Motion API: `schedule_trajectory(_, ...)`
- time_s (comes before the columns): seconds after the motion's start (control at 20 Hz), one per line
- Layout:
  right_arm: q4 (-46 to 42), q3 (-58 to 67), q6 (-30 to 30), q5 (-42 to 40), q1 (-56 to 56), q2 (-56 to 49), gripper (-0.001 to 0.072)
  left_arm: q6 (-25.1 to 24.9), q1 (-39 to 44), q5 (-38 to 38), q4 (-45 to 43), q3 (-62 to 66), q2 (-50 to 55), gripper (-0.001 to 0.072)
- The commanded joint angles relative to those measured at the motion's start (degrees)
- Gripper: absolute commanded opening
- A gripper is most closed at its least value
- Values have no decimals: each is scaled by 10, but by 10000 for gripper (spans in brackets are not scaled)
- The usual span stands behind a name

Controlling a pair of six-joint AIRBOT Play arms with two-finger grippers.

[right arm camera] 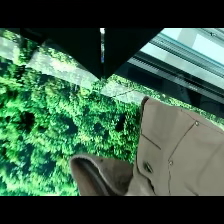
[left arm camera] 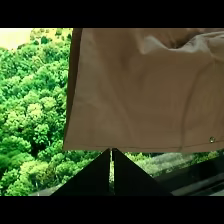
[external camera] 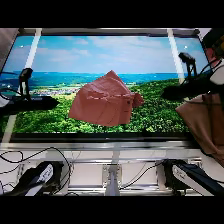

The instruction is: Fold the clothes and pants, and hang the long-sleeved shirts on hangers.

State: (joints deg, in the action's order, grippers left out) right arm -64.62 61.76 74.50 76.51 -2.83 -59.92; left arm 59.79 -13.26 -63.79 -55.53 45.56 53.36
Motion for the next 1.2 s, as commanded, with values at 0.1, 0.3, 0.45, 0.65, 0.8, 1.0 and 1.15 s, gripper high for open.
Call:
schedule_trajectory(0.1, 28, -153, -6, -155, 0, 44, 299, 44, -1, 37, 0, -65, 13, 633)
schedule_trajectory(0.3, 29, -155, -6, -224, 0, 31, 490, 63, 0, 53, 11, -95, 55, 628)
schedule_trajectory(0.45, 29, -155, -6, -250, 0, 31, 489, 109, 0, 92, 12, -117, 86, 629)
schedule_trajectory(0.65, 29, -155, -6, -278, 0, 31, 488, 112, 0, 128, 65, -144, 111, 628)
schedule_trajectory(0.8, 29, -155, -5, -301, 0, 31, 488, 83, 0, 156, 117, -163, 129, 542)
schedule_trajectory(1.0, 30, -155, 2, -321, 0, 31, 488, 51, 0, 163, 184, -169, 163, 540)
schedule_trajectory(1.15, 30, -155, 31, -331, 0, 31, 487, 32, 8, 188, 225, -169, 193, 540)
